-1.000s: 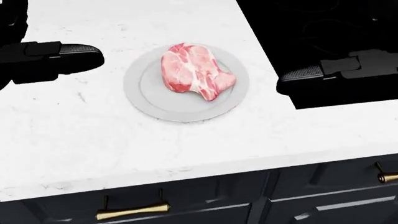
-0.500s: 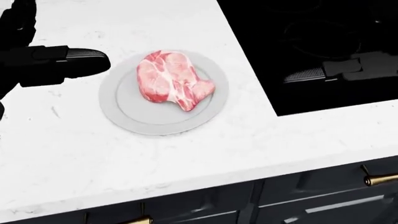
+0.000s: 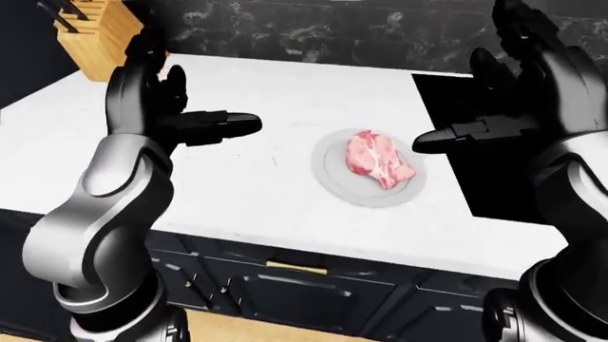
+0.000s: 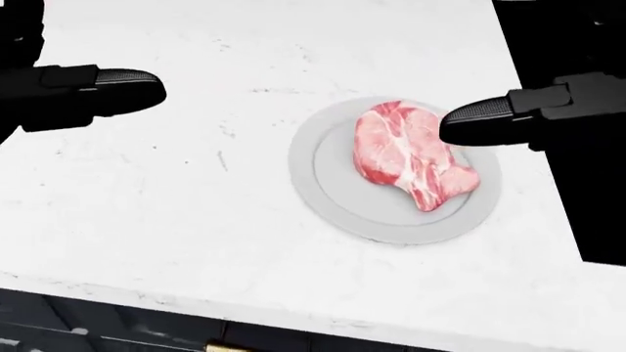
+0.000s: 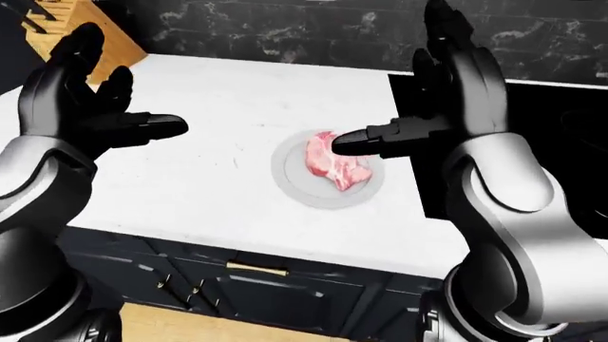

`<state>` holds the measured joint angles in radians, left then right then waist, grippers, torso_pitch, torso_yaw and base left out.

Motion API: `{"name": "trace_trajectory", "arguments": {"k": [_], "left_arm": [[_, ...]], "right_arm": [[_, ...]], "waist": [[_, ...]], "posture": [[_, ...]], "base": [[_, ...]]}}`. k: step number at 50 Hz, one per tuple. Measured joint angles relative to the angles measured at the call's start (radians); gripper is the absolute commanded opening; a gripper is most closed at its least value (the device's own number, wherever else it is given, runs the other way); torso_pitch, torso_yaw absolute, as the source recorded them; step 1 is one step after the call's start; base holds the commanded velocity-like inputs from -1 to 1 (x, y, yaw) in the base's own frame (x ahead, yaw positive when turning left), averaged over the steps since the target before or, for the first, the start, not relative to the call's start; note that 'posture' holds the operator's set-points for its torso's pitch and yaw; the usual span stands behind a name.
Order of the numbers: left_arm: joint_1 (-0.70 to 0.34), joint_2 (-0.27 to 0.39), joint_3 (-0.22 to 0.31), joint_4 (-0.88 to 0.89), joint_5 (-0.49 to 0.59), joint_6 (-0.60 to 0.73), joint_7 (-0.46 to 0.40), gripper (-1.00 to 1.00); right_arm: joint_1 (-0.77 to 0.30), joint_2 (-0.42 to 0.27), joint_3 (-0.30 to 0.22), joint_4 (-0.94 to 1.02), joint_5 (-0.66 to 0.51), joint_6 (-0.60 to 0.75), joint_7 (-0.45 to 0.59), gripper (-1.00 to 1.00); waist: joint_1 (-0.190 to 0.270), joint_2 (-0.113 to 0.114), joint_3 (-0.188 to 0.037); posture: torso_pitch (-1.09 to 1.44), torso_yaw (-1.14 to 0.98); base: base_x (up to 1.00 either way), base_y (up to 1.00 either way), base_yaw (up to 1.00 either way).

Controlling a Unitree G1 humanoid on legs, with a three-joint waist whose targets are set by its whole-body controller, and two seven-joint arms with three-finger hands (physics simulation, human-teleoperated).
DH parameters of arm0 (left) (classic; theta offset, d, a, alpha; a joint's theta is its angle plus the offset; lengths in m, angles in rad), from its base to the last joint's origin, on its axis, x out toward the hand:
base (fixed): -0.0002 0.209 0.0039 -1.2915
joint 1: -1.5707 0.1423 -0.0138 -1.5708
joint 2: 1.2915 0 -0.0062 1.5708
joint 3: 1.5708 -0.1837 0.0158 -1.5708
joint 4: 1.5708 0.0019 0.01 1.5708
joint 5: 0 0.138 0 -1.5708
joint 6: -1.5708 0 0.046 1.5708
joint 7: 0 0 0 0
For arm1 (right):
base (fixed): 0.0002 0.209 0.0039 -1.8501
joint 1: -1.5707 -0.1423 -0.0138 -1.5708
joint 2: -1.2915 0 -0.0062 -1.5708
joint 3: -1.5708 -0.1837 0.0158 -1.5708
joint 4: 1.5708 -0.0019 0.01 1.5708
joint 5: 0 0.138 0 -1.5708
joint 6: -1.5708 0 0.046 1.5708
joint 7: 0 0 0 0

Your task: Pick the pork chop from the plate and place it in the pan.

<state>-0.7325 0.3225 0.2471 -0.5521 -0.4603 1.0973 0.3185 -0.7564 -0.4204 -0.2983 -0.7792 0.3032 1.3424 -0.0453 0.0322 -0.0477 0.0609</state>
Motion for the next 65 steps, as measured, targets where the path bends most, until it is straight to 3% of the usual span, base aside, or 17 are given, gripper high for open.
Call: {"name": "trace_trajectory", "arguments": {"k": [3,7,14,24,29,39,44,47,48,50,53,55,58,59,64,65], "left_arm": [[0.014,-0.009,-0.024,0.012,-0.008,0.004,-0.010,1.00],[0.010,-0.009,-0.026,0.021,-0.011,0.009,-0.018,1.00],[0.009,-0.003,-0.009,0.010,0.001,-0.004,-0.015,1.00],[0.013,-0.007,-0.008,0.014,0.002,0.002,-0.011,1.00],[0.015,-0.009,-0.008,0.004,0.003,0.004,-0.005,1.00],[0.011,-0.005,0.003,-0.005,-0.006,0.016,-0.007,1.00],[0.012,0.000,0.007,-0.007,-0.013,0.015,-0.001,1.00],[0.012,0.002,0.004,-0.004,-0.017,0.013,0.001,1.00],[0.013,0.002,0.002,-0.002,-0.018,0.010,0.001,1.00],[0.013,0.003,0.002,0.000,-0.019,0.010,0.002,1.00],[0.015,0.003,0.000,0.002,-0.020,0.011,0.002,1.00],[0.017,0.004,-0.003,0.005,-0.019,0.008,0.001,1.00],[0.019,0.002,-0.004,0.004,-0.017,0.006,0.000,1.00],[0.017,0.002,-0.002,0.002,-0.018,0.008,0.000,1.00],[0.017,0.003,-0.001,0.003,-0.018,0.006,0.000,1.00],[0.018,0.003,-0.002,0.003,-0.018,0.006,0.000,1.00]], "right_arm": [[0.015,-0.008,-0.001,0.007,-0.021,0.013,-0.007,1.00],[0.018,-0.008,0.011,0.015,-0.043,0.019,-0.001,1.00],[-0.003,-0.008,0.040,-0.013,-0.072,0.027,0.036,1.00],[-0.076,-0.003,0.053,-0.045,-0.094,0.082,0.078,1.00],[-0.123,-0.030,0.165,-0.006,-0.124,0.106,0.123,1.00],[-0.349,-0.131,0.344,0.120,-0.259,0.199,0.344,1.00],[-0.431,-0.221,0.447,0.179,-0.333,0.203,0.514,1.00],[-0.444,-0.236,0.480,0.222,-0.401,0.186,0.623,1.00],[-0.447,-0.237,0.489,0.232,-0.428,0.181,0.656,1.00],[-0.461,-0.240,0.503,0.254,-0.485,0.174,0.722,0.47],[-0.477,-0.228,0.500,0.277,-0.587,0.159,0.814,0.62],[-0.466,-0.210,0.501,0.277,-0.663,0.143,0.870,0.46],[-0.445,-0.171,0.507,0.282,-0.773,0.119,0.957,0.81],[-0.442,-0.160,0.511,0.287,-0.810,0.113,0.989,0.49],[-0.417,-0.100,0.507,0.294,-1.012,0.079,1.141,0.55],[-0.410,-0.087,0.508,0.292,-1.059,0.072,1.177,0.64]], "waist": [[-0.023,0.034,0.009],[-0.034,0.056,0.005],[-0.031,0.045,-0.012],[-0.029,0.041,-0.006],[-0.034,0.043,-0.007],[-0.033,0.051,0.001],[-0.035,0.053,0.003],[-0.037,0.053,0.004],[-0.037,0.055,0.005],[-0.037,0.058,0.009],[-0.038,0.062,0.010],[-0.039,0.063,0.008],[-0.040,0.065,0.007],[-0.041,0.067,0.007],[-0.042,0.072,0.006],[-0.042,0.073,0.006]], "posture": [[0.00,0.00],[0.00,0.00],[0.00,0.00],[0.00,0.00],[0.00,0.00],[0.00,0.00],[0.00,0.00],[0.00,0.00],[0.00,0.00],[0.00,0.00],[0.00,0.00],[0.00,0.00],[0.00,0.00],[0.00,0.00],[0.00,0.00],[0.00,0.00]], "base": [[0.00,0.00,0.00],[0.00,0.00,0.00],[0.00,0.00,0.00],[0.00,0.00,0.00],[0.00,0.00,0.00],[0.00,0.00,0.00],[0.00,0.00,0.00],[0.00,0.00,0.00],[0.00,0.00,0.00],[0.00,0.00,0.00],[0.00,0.00,0.00],[0.00,0.00,0.00],[0.00,0.00,0.00],[0.00,0.00,0.00],[0.00,0.00,0.00],[0.00,0.00,0.00]]}}
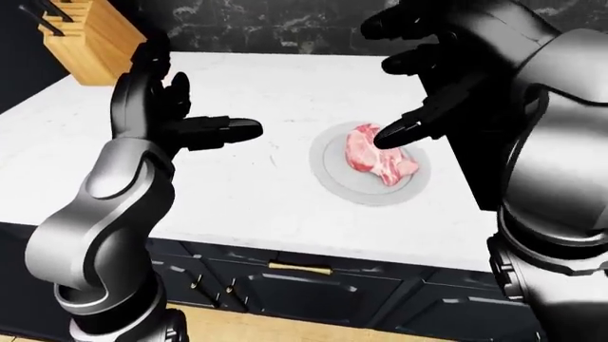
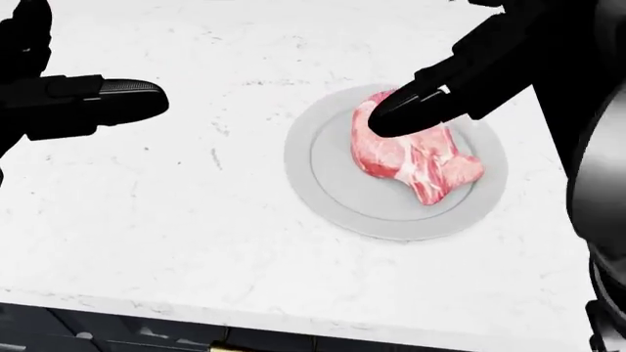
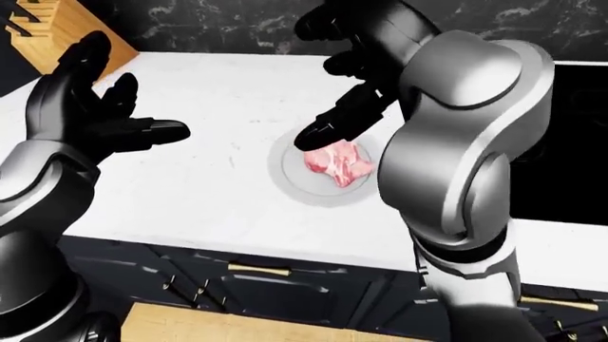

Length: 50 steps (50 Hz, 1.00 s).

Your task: Pick the pork chop from the plate and place it in the pan.

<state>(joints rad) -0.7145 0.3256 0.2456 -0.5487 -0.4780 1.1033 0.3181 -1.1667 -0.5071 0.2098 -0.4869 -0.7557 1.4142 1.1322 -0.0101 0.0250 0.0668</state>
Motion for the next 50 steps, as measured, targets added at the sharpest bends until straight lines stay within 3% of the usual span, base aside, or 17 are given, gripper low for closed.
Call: {"name": "trace_trajectory", "arguments": {"k": [4,10,14,17,31,50], "left_arm": [[0.003,-0.001,-0.003,0.005,0.004,-0.005,-0.002,1.00],[0.010,-0.002,-0.004,0.013,0.009,-0.015,-0.009,1.00],[0.015,-0.003,-0.006,0.022,0.015,-0.022,-0.014,1.00],[0.016,-0.004,-0.007,0.026,0.019,-0.026,-0.017,1.00],[0.010,-0.006,-0.004,0.015,0.019,-0.018,-0.015,1.00],[0.011,-0.011,-0.008,0.005,0.020,-0.013,-0.011,1.00]], "right_arm": [[0.008,0.078,-0.022,0.020,-0.199,-0.050,0.167,0.55],[0.052,0.251,-0.128,0.035,-0.478,-0.209,0.349,0.55],[0.074,0.330,-0.180,0.034,-0.581,-0.301,0.406,0.56],[0.114,0.364,-0.189,0.018,-0.624,-0.360,0.425,0.57],[0.167,0.434,-0.205,0.026,-0.673,-0.488,0.434,0.59],[0.215,0.419,-0.202,0.098,-0.569,-0.530,0.296,0.61]], "waist": [[-0.004,0.005,0.000],[-0.008,0.012,-0.003],[-0.010,0.017,-0.004],[-0.012,0.018,-0.007],[-0.020,0.024,-0.009],[-0.016,0.020,-0.012]], "posture": [[0.00,0.00],[0.00,0.00],[0.00,0.00],[0.00,0.00],[0.00,0.00],[0.00,0.00]], "base": [[0.00,0.00,0.00],[0.00,0.00,0.00],[0.00,0.00,0.00],[0.00,0.00,0.00],[0.00,0.00,0.00],[0.00,0.00,0.00]]}}
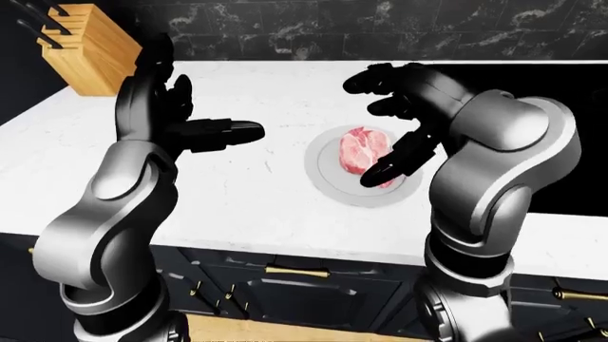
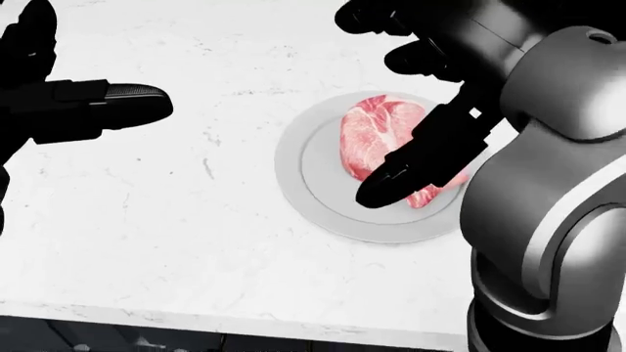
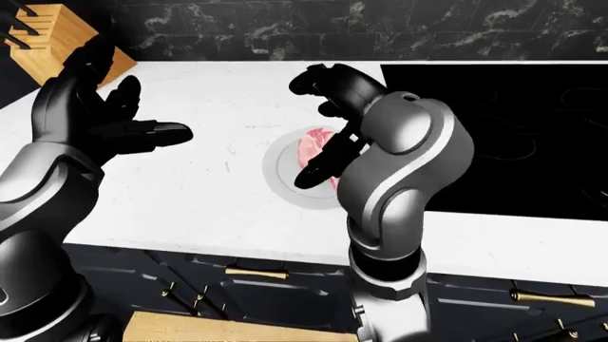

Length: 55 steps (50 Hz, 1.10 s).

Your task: Pick the pork chop from the plate and place it in the pan.

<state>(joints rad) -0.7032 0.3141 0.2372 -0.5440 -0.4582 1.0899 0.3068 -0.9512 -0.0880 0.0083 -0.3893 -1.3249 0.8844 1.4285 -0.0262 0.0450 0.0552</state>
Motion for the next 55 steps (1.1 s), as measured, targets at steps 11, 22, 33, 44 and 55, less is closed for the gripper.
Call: {"name": "trace_trajectory", "arguments": {"k": [11,22,33,44,55], "left_arm": [[0.004,-0.002,-0.002,0.011,0.007,-0.007,-0.007,1.00],[0.005,-0.006,-0.006,0.021,0.015,-0.016,-0.014,1.00],[0.003,-0.006,-0.003,0.007,0.012,-0.008,-0.010,1.00],[0.003,-0.009,-0.006,0.005,0.014,-0.003,-0.011,1.00],[0.003,-0.011,-0.007,0.008,0.020,-0.007,-0.016,1.00]], "right_arm": [[0.031,-0.008,-0.003,0.036,0.053,-0.014,-0.068,0.58],[0.060,-0.016,-0.001,0.070,0.118,-0.009,-0.147,0.58],[0.069,-0.028,0.000,0.107,0.177,-0.009,-0.211,0.57],[0.060,-0.049,-0.007,0.129,0.210,-0.002,-0.243,0.68],[0.052,-0.053,-0.005,0.214,0.279,-0.023,-0.334,0.76]], "waist": [[0.005,-0.003,-0.002],[0.007,-0.006,-0.006],[0.009,-0.008,-0.008],[0.009,-0.012,-0.009],[0.009,-0.012,-0.009]], "posture": [[0.00,0.00],[0.00,0.00],[0.00,0.00],[0.00,0.00],[0.00,0.00]], "base": [[0.00,0.00,0.00],[0.00,0.00,0.00],[0.00,0.00,0.00],[0.00,0.00,0.00],[0.00,0.00,0.00]]}}
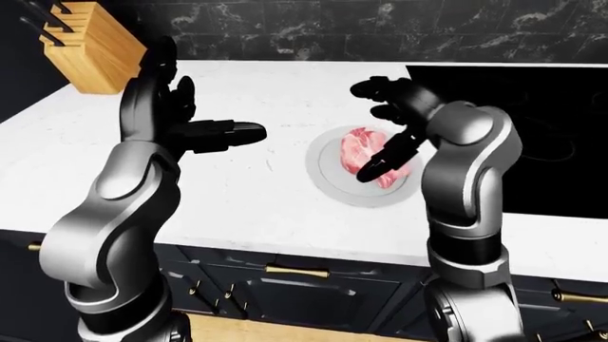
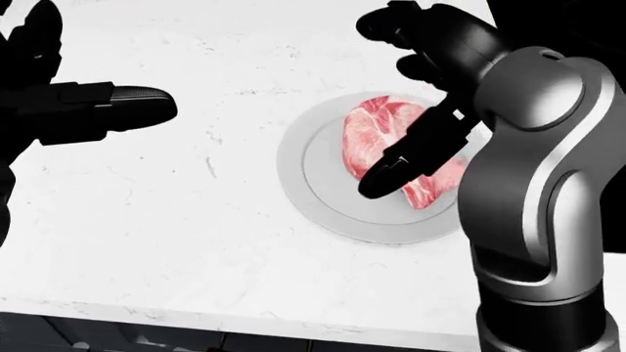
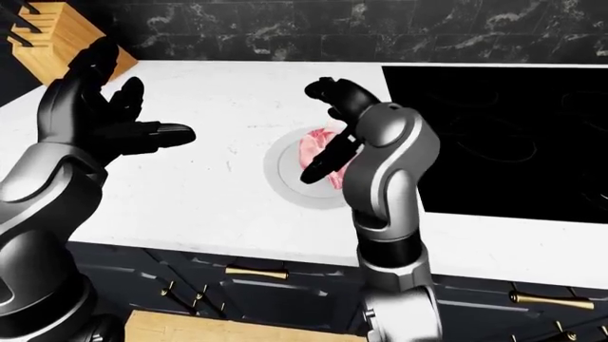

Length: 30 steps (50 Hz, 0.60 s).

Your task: Pick the pork chop from the plate and place it in the pan.

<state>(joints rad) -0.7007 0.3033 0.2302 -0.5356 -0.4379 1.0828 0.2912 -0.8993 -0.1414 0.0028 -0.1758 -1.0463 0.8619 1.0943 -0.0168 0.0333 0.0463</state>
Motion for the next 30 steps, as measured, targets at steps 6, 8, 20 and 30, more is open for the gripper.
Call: {"name": "trace_trajectory", "arguments": {"k": [6,8,20,30], "left_arm": [[0.000,-0.001,0.000,-0.001,0.001,0.000,0.000,1.00],[0.001,0.000,0.001,0.000,0.001,-0.001,-0.001,1.00],[-0.004,0.003,0.006,0.004,0.000,-0.001,0.000,1.00],[-0.001,0.002,0.002,-0.002,-0.001,0.001,0.001,1.00]], "right_arm": [[-0.002,-0.003,0.003,0.026,0.032,-0.002,-0.035,0.75],[0.004,-0.006,0.003,0.028,0.041,-0.003,-0.044,0.72],[0.016,-0.020,-0.005,0.094,0.106,-0.019,-0.123,0.71],[0.047,-0.019,0.004,0.106,0.138,-0.026,-0.157,0.72]], "waist": [[0.001,-0.001,0.000],[0.002,-0.002,-0.001],[0.002,-0.003,-0.002],[0.004,-0.005,-0.002]], "posture": [[0.00,0.00],[0.00,0.00],[0.00,0.00],[0.00,0.00]], "base": [[0.00,0.00,0.00],[0.00,0.00,0.00],[0.00,0.00,0.00],[0.00,0.00,0.00]]}}
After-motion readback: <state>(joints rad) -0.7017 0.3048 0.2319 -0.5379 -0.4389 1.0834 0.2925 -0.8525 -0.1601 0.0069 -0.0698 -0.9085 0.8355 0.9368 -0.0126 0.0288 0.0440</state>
